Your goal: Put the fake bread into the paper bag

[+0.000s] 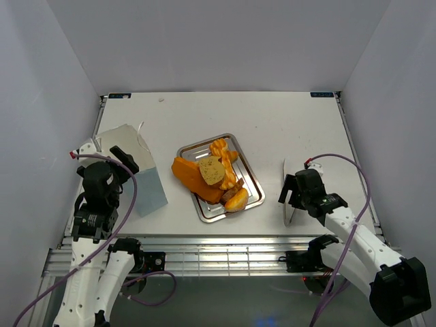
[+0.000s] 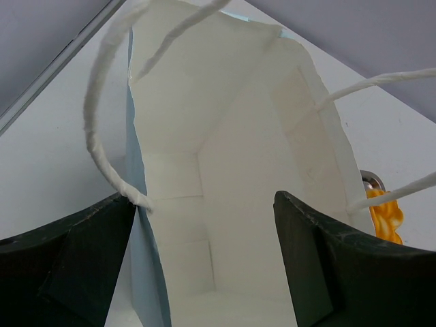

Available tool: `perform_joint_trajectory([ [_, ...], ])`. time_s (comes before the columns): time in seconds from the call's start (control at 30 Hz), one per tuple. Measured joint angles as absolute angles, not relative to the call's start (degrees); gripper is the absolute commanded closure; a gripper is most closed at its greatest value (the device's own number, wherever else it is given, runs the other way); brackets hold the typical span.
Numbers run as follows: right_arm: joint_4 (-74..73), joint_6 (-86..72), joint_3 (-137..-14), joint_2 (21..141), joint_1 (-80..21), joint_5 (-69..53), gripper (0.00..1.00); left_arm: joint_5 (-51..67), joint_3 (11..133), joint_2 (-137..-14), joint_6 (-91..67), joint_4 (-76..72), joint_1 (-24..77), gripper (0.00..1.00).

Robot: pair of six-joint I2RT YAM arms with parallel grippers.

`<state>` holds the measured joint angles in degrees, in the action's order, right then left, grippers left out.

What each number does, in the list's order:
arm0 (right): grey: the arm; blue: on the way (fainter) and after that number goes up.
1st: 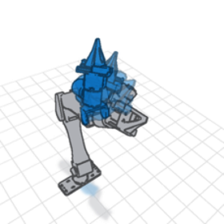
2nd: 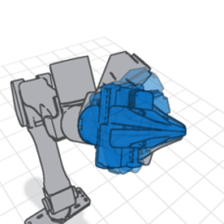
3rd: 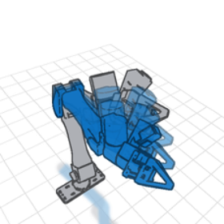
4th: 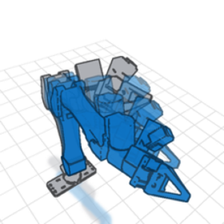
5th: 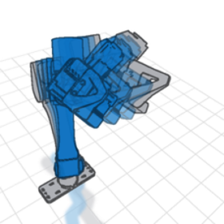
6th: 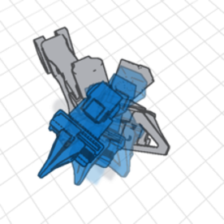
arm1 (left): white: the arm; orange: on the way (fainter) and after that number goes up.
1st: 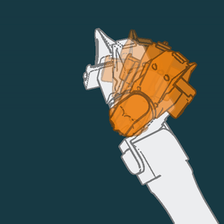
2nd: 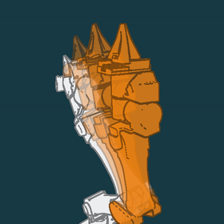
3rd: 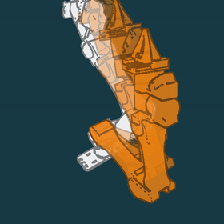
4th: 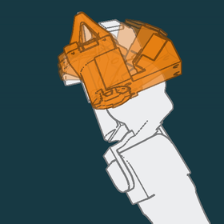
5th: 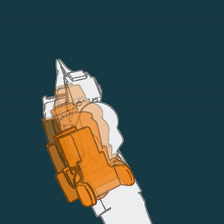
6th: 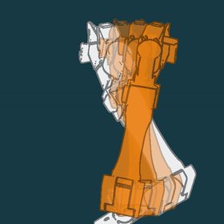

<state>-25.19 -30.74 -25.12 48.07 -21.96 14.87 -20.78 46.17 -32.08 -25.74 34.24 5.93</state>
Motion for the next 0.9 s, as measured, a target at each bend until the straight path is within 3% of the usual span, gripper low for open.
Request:
perform_joint_trajectory([
  [0.53,-19.84,-33.74,-24.73,55.09,-24.67,20.47,0.1,-20.78,45.45,-32.84,-24.86,31.16,5.96,0.07],
  [0.83,-14.33,-33.5,-23.42,60.12,-24.67,20.91,0.0,-20.34,45.34,-32.51,-24.43,30.22,5.96,0.07],
  [0.9,-12.86,-32.99,-23.42,60.95,-24.69,21.19,0.08,-20.32,45.34,-32.45,-24.4,30.0,5.98,0.07],
])
